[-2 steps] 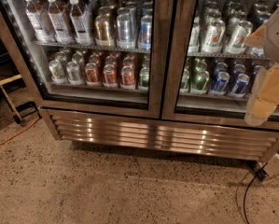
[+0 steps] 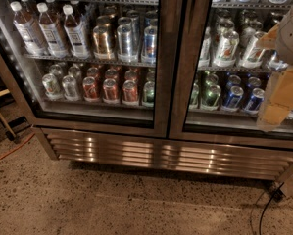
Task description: Open left fridge door
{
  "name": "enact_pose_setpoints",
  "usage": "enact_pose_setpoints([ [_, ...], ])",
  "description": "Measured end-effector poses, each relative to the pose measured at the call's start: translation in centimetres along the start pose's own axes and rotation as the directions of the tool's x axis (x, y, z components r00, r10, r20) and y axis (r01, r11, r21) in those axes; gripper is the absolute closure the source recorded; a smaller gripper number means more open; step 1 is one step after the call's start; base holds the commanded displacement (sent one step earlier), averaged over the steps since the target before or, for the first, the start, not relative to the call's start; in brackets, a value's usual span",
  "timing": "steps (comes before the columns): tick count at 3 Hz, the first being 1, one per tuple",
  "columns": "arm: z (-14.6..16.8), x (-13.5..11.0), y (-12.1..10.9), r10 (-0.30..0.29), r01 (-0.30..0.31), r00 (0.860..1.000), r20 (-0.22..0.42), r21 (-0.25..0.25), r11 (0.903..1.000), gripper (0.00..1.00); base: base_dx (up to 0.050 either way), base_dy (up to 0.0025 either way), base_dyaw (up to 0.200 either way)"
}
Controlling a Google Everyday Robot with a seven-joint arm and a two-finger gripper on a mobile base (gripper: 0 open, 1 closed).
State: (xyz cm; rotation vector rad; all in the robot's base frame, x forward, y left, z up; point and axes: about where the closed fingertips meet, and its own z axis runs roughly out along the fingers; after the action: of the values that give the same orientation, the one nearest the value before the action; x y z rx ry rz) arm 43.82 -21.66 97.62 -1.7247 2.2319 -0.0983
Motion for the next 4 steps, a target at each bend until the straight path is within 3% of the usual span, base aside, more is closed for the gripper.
enact_pose_setpoints([
  [1, 0.0, 0.0, 0.0, 0.0, 0.0, 1.0, 0.0, 0.0, 1.0, 0.0, 0.0, 0.0, 0.0],
  [2, 0.5, -0.1, -1.4, 0.011, -0.011, 0.999, -0.03, -0.003, 0.9999, 0.0, 0.0, 0.0, 0.0],
  [3, 5.1, -1.3, -2.9, 0.021, -0.018, 0.999, 0.026, -0.112, 0.9936, 0.0, 0.0, 0.0, 0.0],
  [4, 11.5, -4.5, -2.7, 0.039, 0.022, 0.979, 0.199, -0.295, 0.9551, 0.0, 0.0, 0.0, 0.0],
])
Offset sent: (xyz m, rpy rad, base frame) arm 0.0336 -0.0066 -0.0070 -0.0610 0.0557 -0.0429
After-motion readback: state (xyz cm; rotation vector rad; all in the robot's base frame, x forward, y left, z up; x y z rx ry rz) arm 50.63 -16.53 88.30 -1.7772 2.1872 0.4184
